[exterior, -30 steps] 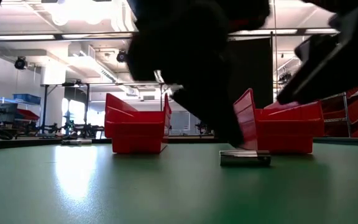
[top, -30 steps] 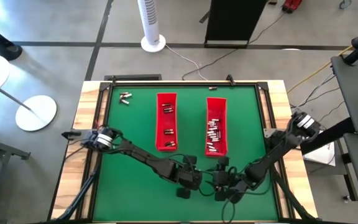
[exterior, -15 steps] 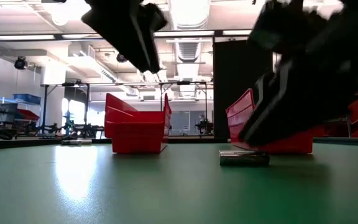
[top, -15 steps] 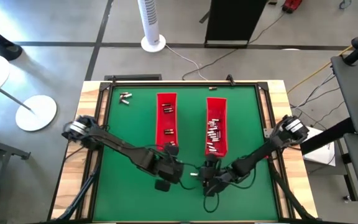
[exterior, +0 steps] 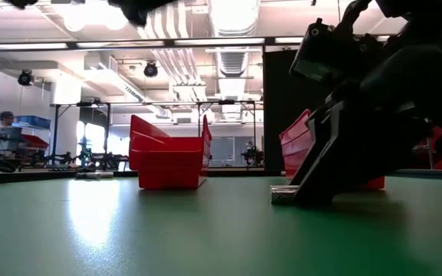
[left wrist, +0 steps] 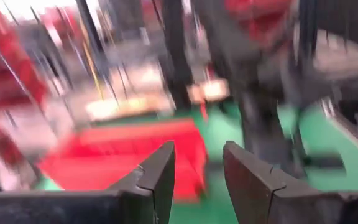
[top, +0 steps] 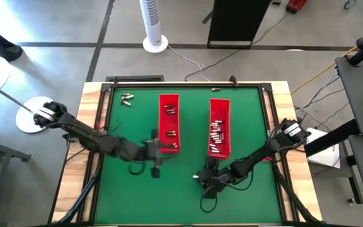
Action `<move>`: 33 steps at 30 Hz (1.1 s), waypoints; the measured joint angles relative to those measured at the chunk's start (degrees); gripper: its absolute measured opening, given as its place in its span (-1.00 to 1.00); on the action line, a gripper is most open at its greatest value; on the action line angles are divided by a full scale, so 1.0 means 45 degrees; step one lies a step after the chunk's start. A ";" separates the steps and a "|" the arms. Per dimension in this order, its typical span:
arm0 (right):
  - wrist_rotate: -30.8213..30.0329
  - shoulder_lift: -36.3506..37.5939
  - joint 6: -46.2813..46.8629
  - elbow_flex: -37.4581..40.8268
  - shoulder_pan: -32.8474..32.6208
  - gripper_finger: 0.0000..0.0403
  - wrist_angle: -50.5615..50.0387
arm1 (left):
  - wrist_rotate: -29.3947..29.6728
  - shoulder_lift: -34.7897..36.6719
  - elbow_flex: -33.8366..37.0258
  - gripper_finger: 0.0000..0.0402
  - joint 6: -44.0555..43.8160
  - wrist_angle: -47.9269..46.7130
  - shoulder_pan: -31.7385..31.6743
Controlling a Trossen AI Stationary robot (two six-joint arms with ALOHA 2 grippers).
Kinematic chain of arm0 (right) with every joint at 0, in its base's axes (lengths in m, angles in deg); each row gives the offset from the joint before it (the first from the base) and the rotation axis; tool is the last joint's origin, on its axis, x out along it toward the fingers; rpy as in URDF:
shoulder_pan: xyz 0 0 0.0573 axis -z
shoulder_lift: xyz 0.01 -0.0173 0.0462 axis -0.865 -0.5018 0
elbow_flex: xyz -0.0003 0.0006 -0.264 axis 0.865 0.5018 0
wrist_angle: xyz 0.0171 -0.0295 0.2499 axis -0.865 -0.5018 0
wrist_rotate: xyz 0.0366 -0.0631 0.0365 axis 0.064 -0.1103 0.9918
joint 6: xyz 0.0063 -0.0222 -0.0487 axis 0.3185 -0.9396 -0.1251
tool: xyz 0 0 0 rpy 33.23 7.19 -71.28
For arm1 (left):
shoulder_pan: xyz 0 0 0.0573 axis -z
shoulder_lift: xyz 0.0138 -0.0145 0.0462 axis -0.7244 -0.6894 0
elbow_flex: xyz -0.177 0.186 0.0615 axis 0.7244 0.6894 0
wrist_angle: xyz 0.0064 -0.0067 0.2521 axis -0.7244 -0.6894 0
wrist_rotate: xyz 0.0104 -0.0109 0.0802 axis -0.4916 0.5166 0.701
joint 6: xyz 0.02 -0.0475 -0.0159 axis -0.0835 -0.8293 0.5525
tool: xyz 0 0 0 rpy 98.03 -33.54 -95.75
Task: Sort batteries
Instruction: Put the silver battery into the right red bin
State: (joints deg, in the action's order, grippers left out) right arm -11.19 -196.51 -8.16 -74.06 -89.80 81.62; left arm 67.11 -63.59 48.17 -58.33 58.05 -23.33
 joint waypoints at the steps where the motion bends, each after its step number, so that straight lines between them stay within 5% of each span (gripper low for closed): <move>1: 0.0005 -0.0039 0.0003 0.0000 -0.0007 -0.21 0.0035 | 0.0048 0.0352 0.0413 -0.42 0.0707 0.1174 -0.0071; 6: 0.0001 -0.0343 0.0113 0.0024 -0.0017 -0.42 0.0183 | 0.0078 0.1737 0.1954 -0.42 0.3267 0.5937 -0.0308; 9: -0.0077 -0.0749 0.0138 0.0027 -0.0053 -0.54 0.0334 | 0.0047 0.2334 0.2575 -0.42 0.3759 0.6965 -0.0329; 17: -0.0814 -0.1891 0.0741 0.0085 -0.0193 -0.70 0.1863 | 0.0040 0.2859 0.3465 -0.42 0.3687 0.6936 -0.0343; 28: -0.1567 -0.2703 0.1153 0.0092 -0.0240 -0.53 0.2345 | 0.0067 0.2874 0.3455 -0.42 0.3585 0.6317 -0.0356; 33: -0.1467 -0.2730 0.1197 0.0092 -0.0231 -0.68 0.2438 | 0.1435 0.2859 0.2909 -0.42 0.3430 0.4907 -0.0358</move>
State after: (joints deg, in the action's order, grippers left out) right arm -17.80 -208.80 -2.77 -73.64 -90.84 92.60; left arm 73.57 -50.73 61.26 -42.90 80.13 -24.95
